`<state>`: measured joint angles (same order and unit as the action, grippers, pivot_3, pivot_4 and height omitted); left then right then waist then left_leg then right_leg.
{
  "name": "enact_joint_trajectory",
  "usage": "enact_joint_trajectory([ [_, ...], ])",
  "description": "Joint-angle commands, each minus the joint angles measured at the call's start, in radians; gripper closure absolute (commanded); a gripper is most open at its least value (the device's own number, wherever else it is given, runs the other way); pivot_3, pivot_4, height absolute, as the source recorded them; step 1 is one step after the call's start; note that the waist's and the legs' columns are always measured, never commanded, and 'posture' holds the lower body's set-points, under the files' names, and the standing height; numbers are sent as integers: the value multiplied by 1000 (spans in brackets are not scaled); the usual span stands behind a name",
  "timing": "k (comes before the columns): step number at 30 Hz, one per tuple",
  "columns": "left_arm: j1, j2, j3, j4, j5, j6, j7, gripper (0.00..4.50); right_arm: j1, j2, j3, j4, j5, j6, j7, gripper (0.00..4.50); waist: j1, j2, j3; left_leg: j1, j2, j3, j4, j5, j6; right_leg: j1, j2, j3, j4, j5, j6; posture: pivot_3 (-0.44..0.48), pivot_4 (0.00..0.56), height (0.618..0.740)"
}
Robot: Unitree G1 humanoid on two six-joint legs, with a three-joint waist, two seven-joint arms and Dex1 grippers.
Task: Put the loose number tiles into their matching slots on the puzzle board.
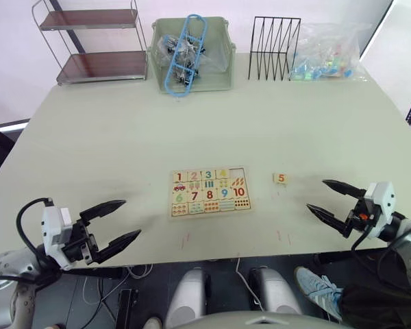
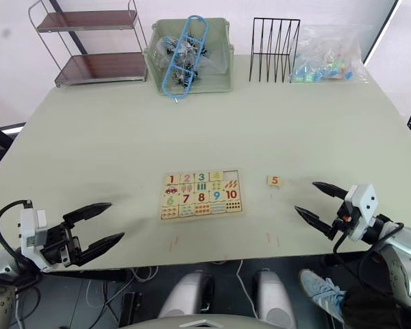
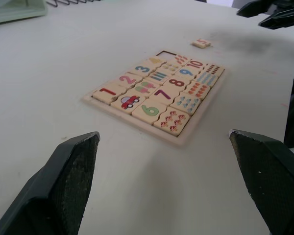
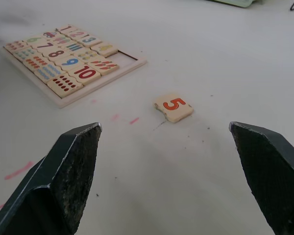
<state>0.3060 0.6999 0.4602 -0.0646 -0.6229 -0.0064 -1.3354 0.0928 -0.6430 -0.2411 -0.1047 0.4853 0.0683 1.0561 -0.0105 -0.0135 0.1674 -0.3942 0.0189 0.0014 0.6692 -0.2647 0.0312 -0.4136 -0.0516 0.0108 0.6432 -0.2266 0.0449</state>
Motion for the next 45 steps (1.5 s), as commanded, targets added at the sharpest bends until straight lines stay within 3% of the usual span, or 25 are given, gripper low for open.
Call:
enact_joint_trajectory([
  [1,-19,22,-4,4,-19,8,-32,0,-41,-37,10,14,-8,11,23,118,0,0,0,0,0,0,0,0,0,0,0,0,0,0,0,0,150,740],
  [14,-117,53,-64,-12,-28,69,-109,0,-400,-112,200,321,-152,-64,214,118,-2,0,0,0,0,0,0,0,0,0,1,1,0,1,1,0,150,740],
  [26,-178,87,-92,-118,-49,177,-65,0,-720,-52,391,616,-318,-104,335,118,-4,1,1,0,0,0,0,0,0,0,1,1,1,3,3,0,150,740],
  [34,-164,85,-79,-125,-53,171,-71,0,-810,-6,437,725,-385,-105,341,118,-3,1,1,0,0,0,0,0,0,0,1,1,1,3,3,0,150,740],
  [45,-127,86,-45,-89,-48,124,-113,0,-817,-4,439,756,-414,-94,339,118,-4,1,1,0,0,0,0,0,0,0,0,1,1,3,2,0,150,740],
])
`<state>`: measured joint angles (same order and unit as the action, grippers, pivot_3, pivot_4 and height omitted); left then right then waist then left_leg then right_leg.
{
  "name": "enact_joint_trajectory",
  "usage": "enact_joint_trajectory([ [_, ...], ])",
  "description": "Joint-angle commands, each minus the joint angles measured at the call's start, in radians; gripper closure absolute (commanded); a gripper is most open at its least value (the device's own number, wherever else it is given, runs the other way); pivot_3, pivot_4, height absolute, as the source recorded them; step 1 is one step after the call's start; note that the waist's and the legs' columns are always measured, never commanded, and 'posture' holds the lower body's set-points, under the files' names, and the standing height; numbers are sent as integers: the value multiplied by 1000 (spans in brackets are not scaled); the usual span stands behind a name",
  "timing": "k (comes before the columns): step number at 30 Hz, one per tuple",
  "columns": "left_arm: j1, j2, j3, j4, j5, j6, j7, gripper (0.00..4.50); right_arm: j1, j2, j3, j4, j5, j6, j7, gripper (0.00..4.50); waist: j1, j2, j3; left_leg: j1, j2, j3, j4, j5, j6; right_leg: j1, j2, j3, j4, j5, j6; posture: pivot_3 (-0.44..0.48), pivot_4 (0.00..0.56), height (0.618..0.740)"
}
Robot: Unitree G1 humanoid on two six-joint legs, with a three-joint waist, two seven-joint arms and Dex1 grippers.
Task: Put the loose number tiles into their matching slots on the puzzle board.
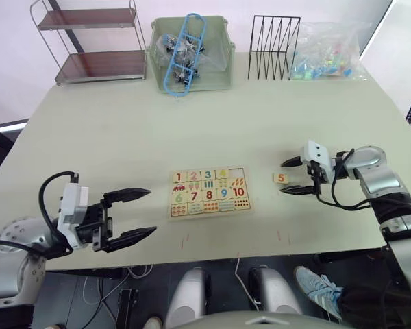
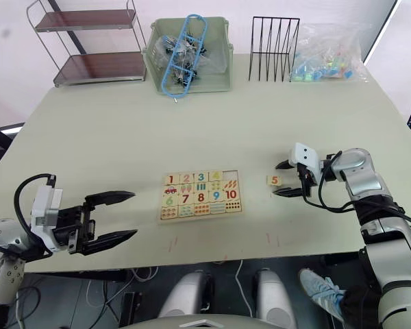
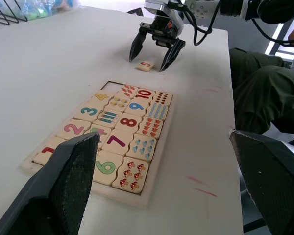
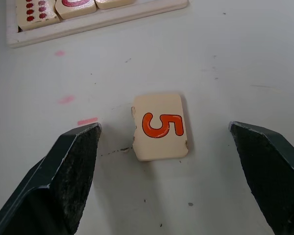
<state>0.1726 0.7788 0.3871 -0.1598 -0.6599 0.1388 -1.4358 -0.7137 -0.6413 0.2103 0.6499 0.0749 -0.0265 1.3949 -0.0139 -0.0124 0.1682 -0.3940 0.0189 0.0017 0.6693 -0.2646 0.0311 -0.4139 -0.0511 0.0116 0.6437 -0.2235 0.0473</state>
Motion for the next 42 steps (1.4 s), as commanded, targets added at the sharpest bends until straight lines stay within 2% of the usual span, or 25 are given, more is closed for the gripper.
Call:
enact_joint_trajectory([
  [1,7,7,29,10,-11,-25,-15,0,-10,-4,-15,1,-2,4,-3,351,0,0,0,0,0,0,0,0,0,0,0,0,0,0,0,0,150,740],
  [3,9,7,28,15,-11,-30,-18,0,-9,-2,-13,2,-5,-1,-6,801,0,0,0,0,0,0,0,0,0,0,0,0,0,0,0,0,150,740],
  [7,11,10,31,37,-9,-47,-32,0,-3,-4,-10,0,-10,-4,-13,2712,0,0,0,0,0,0,0,0,0,0,0,0,0,0,0,0,150,740],
  [8,12,10,33,45,-8,-52,-37,0,-1,-5,-11,-3,-10,-1,-12,3329,0,0,0,0,0,0,0,0,0,0,0,0,0,0,0,0,150,740],
  [9,14,11,34,52,-7,-57,-42,0,2,-6,-11,-6,-10,0,-12,3637,0,0,0,0,0,0,0,0,0,0,0,0,0,0,0,0,150,740],
  [16,21,8,31,83,-1,-87,-61,0,18,-14,-19,-98,24,50,18,3632,0,0,0,0,0,0,0,0,0,0,0,0,0,0,0,0,150,740],
  [21,23,6,31,99,0,-105,-67,0,14,-23,4,-202,-15,145,-22,3632,-1,0,0,0,0,0,0,0,0,-1,0,0,0,0,0,0,150,740],
  [28,37,-7,51,122,-5,-140,-65,0,-8,-12,48,-445,-64,364,-94,3632,0,1,0,-1,1,0,0,0,0,-2,0,0,0,0,0,0,150,740],
  [34,45,-31,57,119,-12,-150,-54,0,-84,-5,108,-537,-68,537,-81,3632,0,1,0,-2,0,0,0,0,0,-3,-1,0,0,-2,-4,0,150,740],
  [42,70,-62,72,112,-5,-177,-27,0,-229,41,239,-551,-98,694,-54,3632,-3,1,0,-3,1,0,0,0,0,-4,-1,-2,0,-1,-4,0,150,740],
])
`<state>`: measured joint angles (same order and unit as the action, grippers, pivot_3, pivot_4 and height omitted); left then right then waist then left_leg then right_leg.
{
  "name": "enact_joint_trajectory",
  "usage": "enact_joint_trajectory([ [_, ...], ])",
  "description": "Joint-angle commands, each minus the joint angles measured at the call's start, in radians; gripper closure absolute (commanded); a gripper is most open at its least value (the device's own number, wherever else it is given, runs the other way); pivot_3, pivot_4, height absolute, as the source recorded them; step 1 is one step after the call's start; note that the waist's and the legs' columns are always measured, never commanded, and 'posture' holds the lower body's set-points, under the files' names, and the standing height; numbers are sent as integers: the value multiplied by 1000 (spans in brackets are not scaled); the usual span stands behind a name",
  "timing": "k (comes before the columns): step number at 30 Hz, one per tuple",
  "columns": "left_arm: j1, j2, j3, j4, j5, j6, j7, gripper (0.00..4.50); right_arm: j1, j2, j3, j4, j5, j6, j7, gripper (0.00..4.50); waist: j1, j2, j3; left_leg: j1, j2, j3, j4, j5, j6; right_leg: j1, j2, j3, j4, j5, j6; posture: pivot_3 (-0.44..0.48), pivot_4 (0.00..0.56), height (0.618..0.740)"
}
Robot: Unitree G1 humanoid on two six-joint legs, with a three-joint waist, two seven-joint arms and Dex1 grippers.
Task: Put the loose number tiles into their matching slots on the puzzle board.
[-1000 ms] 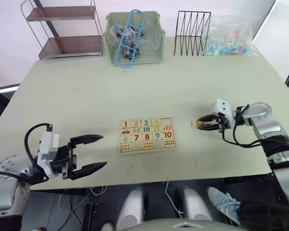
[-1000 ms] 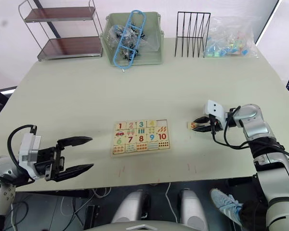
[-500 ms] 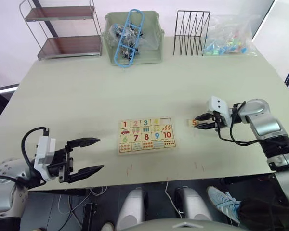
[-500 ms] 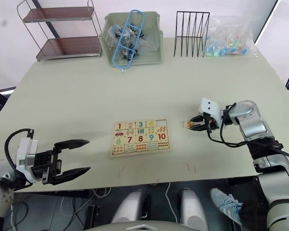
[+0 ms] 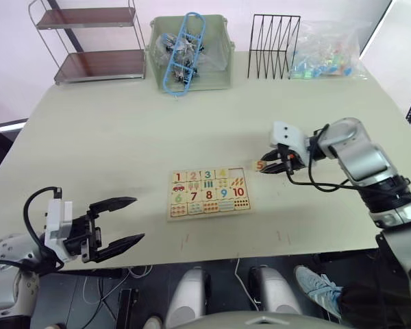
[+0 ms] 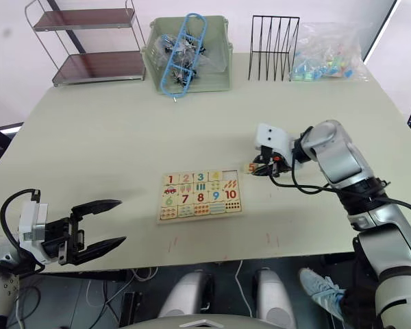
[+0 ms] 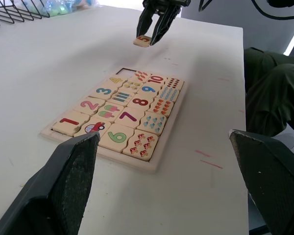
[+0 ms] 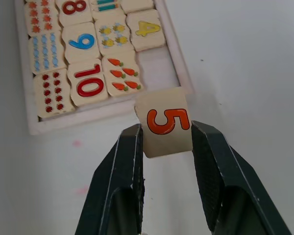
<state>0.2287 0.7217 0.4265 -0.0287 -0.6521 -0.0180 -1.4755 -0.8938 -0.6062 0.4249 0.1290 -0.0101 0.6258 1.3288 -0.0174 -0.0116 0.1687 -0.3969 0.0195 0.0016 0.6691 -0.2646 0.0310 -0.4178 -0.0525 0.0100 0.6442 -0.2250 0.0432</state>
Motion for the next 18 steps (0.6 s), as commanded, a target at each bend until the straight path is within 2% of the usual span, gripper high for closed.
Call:
enact_joint_trajectory([
  [1,19,-10,34,-24,-13,-24,17,0,-74,21,47,-14,-28,66,1,3632,1,0,0,0,0,0,0,0,0,0,0,0,0,0,0,0,150,740],
  [11,65,-35,45,-40,-16,-55,48,0,-216,136,168,124,-95,122,-26,3632,2,0,0,-1,-1,-1,0,0,0,0,-2,-2,0,0,0,0,150,740],
  [18,77,-43,45,-34,-15,-74,52,0,-244,172,225,179,-130,127,-25,3632,0,1,0,-1,-1,-2,0,0,0,0,-2,-3,0,0,-1,0,150,740],
])
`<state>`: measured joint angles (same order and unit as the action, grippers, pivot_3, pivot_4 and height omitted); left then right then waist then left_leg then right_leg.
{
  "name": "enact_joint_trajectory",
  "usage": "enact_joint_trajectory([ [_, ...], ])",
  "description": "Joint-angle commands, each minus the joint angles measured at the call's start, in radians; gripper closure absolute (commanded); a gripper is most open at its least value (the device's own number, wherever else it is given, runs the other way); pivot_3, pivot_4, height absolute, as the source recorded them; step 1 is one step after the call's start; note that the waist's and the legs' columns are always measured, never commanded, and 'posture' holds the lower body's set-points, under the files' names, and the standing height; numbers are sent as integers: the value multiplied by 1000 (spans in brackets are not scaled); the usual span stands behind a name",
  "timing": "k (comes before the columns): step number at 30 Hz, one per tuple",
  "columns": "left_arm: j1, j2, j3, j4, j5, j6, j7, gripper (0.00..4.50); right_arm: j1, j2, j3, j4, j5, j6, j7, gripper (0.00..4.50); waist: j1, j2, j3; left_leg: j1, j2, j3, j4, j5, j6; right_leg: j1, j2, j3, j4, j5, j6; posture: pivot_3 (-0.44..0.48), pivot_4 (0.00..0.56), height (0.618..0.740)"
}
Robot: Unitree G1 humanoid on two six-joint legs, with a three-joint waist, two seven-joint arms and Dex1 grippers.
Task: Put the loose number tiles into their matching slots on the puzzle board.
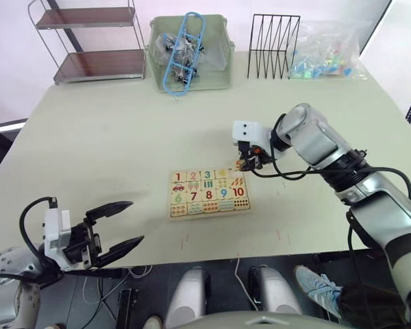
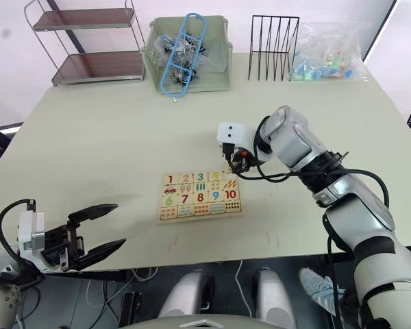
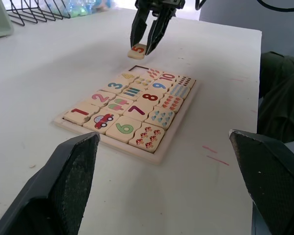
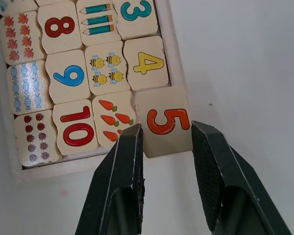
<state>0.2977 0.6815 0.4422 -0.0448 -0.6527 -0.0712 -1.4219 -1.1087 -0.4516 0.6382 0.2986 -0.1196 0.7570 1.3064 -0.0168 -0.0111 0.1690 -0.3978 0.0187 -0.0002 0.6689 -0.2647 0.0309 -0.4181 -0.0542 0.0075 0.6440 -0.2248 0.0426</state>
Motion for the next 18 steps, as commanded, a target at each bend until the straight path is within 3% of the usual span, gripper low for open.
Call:
enact_joint_trajectory([
  [1,10,-5,28,-17,-14,-24,-1,0,-32,23,16,18,-25,-5,-7,3632,-1,0,0,0,0,0,0,0,0,0,0,0,0,0,0,0,150,740],
  [18,22,-14,30,-7,-17,-41,2,0,-13,62,24,36,-52,-19,-14,3632,-3,0,0,0,0,0,0,0,0,0,0,0,0,0,0,0,150,740],
])
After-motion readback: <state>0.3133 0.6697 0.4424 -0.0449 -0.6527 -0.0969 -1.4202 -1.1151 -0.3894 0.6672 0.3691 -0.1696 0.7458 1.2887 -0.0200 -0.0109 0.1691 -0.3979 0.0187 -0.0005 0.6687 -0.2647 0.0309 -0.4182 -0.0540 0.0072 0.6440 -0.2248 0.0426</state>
